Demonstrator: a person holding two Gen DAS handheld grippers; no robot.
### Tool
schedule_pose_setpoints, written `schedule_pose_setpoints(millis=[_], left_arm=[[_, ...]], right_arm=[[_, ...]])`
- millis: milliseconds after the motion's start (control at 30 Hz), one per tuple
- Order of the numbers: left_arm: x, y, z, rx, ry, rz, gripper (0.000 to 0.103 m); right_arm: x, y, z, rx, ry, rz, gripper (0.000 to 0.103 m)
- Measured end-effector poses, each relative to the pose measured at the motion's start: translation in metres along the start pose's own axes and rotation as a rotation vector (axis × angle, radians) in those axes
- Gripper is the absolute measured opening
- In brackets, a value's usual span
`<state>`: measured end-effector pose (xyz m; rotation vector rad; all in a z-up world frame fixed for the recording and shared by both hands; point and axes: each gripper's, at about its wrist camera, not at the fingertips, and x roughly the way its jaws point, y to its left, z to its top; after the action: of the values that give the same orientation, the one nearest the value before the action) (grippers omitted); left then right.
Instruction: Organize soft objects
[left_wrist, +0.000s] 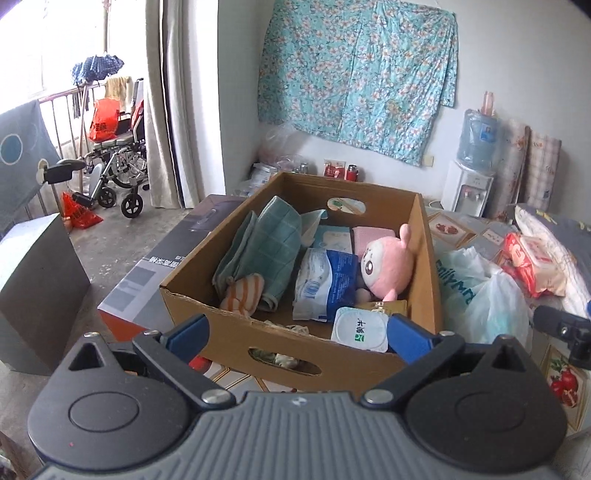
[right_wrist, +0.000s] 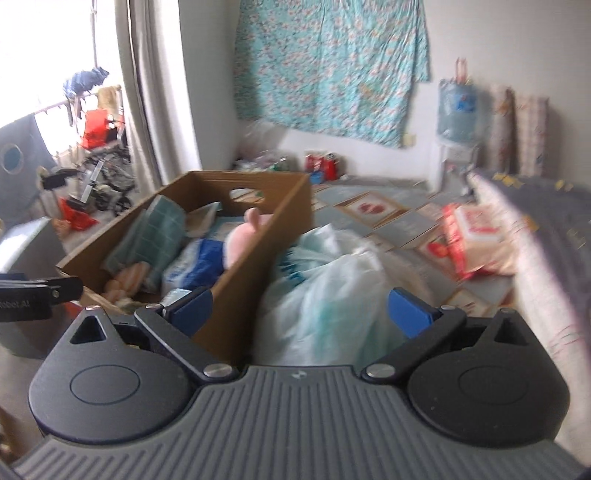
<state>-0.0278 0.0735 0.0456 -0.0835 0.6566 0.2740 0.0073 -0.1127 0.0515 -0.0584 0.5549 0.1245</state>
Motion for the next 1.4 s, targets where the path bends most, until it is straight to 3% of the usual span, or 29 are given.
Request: schedule_pose_setpoints(millis=[100,400,600,733,1100,1400], left_arm=[[0.001,-0.006,-0.001,0.017,0.021,-0.036,0.103],[0.001,-0.014,-0.002,0.025,0.043,-0.095,0.103],[0.001,-0.015,0.001,0.033,0.034,-0.088,0.103],[0.002,-0.012,0.003,0.009,0.033,-0.089,0.103],[0.002,-0.007,0.004,0.023,0.02,-0.032,0.103],[0.009,-0.009,0.001,0.05,0.059,-0.027,0.103]], right_arm=[[-0.007,0.001,-0.001,-0.058,-0.024,-0.057,0.102],[-0.021,-0.004,0.01,-0.112,-0.022,-0.081,0.102],[-0.02,-0.011,0.009,0.038,0.006,-0.007,0.102],[-0.02,-0.011,0.002,0.116,-0.005,-0.008,0.102],[-0.021,-0.008,-0.005,0.152,-0.037,0.039,0.102],[-0.007,-0.003,-0.009,0.173,0.028,0.044,0.102]])
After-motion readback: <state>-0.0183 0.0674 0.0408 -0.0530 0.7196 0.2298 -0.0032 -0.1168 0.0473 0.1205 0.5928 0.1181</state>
